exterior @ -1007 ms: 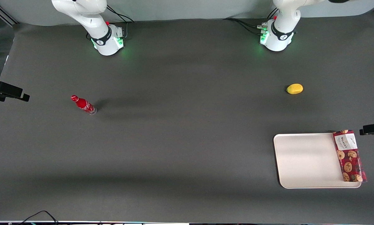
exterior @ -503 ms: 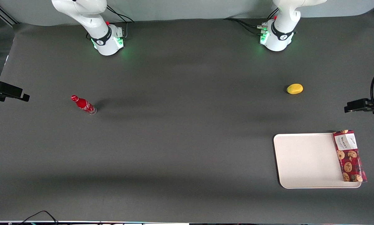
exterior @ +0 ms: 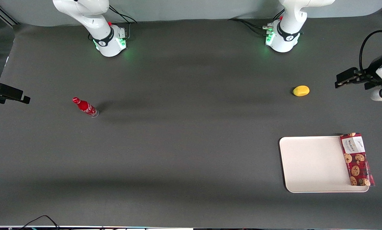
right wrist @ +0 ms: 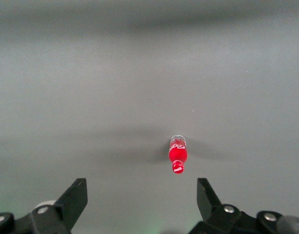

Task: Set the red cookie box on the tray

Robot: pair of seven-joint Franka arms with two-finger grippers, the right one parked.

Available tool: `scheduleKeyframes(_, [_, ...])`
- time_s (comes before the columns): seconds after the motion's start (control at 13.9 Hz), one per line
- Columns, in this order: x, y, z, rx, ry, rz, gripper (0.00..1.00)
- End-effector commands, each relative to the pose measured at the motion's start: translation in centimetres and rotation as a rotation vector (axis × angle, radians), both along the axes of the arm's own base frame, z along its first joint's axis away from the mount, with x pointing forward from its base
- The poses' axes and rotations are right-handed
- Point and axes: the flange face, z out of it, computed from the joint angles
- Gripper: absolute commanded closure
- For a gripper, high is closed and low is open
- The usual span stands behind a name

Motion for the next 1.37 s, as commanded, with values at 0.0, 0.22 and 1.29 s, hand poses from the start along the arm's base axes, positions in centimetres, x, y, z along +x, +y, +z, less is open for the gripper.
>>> scheduleKeyframes(0.0, [-0.9, 2.1, -0.6, 0.039, 0.012, 0.025, 0.00])
scheduleKeyframes(0.22, [-1.5, 2.2, -0.6, 0.045, 0.032, 0.029, 0.00])
scheduleKeyframes(1.29, [0.9, -0.3, 1.6, 0.051, -0.079, 0.108, 0.00])
